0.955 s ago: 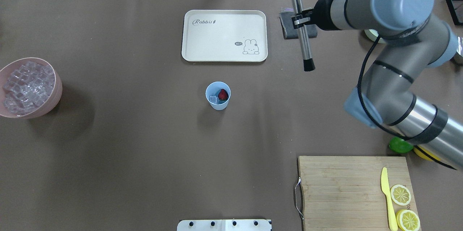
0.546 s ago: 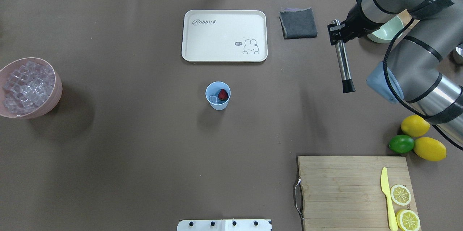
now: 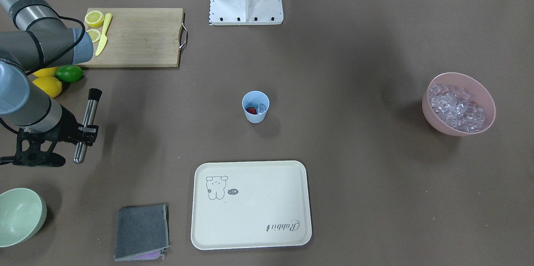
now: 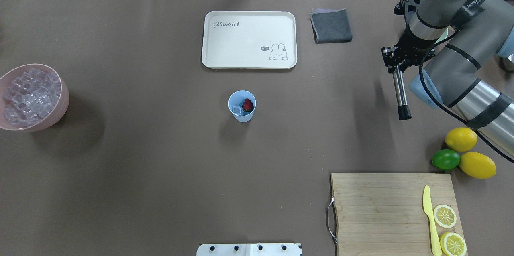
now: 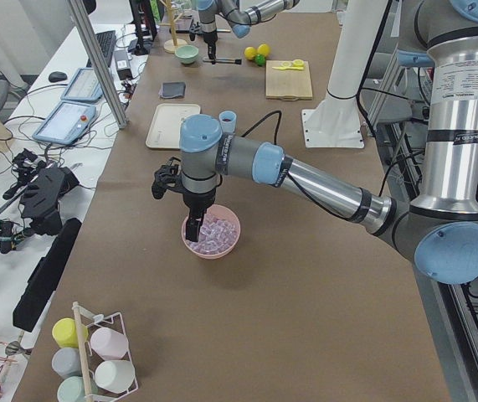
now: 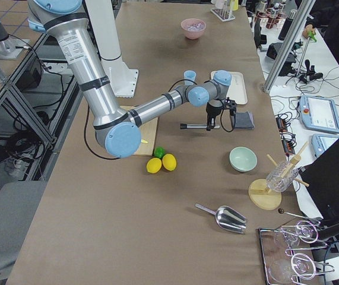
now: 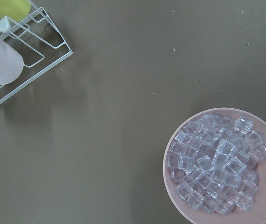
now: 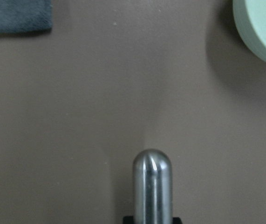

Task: Mash ice and strawberries in cup
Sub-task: 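Stand the muddler upright on the table and open the right gripper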

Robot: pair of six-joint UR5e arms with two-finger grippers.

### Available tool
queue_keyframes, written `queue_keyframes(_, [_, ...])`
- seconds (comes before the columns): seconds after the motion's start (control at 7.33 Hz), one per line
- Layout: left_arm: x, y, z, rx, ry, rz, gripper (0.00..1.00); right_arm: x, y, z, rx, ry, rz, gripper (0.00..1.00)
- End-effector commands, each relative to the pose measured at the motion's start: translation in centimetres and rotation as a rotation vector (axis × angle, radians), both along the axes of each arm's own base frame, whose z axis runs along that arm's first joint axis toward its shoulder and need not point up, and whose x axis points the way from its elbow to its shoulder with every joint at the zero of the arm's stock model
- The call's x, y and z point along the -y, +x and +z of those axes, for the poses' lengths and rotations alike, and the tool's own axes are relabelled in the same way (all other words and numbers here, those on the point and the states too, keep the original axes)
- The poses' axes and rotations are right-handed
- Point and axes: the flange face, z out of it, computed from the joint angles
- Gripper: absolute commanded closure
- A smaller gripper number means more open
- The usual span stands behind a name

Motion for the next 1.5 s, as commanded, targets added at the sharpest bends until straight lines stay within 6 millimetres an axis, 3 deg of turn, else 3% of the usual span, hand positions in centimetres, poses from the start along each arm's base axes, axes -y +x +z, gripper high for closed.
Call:
queue_keyframes(0.0, [0.0, 0.0, -0.3, 0.0, 0.007, 0.0, 0.02, 0.1, -1.9, 4.0, -0.045, -0.052, -0.036, 1.0])
queue_keyframes(0.14, [0.0, 0.0, -0.5, 0.0, 0.011, 0.0, 0.02, 0.1, -2.1, 5.4, -0.031, -0.026, -0.049, 1.0])
queue_keyframes(0.41, [0.0, 0.1, -0.7, -0.001, 0.013, 0.0, 0.02, -0.1, -2.1, 6.1, -0.018, -0.019, -0.049, 1.0])
queue_keyframes(0.55, [0.0, 0.1, -0.6, -0.001, 0.012, 0.002, 0.02, -0.3, -1.8, 6.9, -0.025, -0.03, -0.046, 0.8])
queue_keyframes(0.68, [0.0, 0.1, -0.7, -0.001, 0.013, 0.002, 0.02, -0.4, -1.7, 7.2, -0.028, -0.033, -0.044, 0.04])
queue_keyframes(1.09, [0.0, 0.1, -0.5, -0.001, 0.008, 0.001, 0.02, 0.0, -1.4, 6.7, -0.023, -0.029, -0.035, 0.0])
queue_keyframes(1.23, [0.1, 0.2, -0.4, -0.002, 0.005, 0.002, 0.02, 1.0, 0.7, 5.9, 0.008, -0.028, -0.014, 0.0])
queue_keyframes(1.36, [0.5, 0.5, 0.2, -0.001, -0.012, 0.007, 0.02, 2.5, 4.7, 4.2, 0.085, -0.041, 0.016, 0.0])
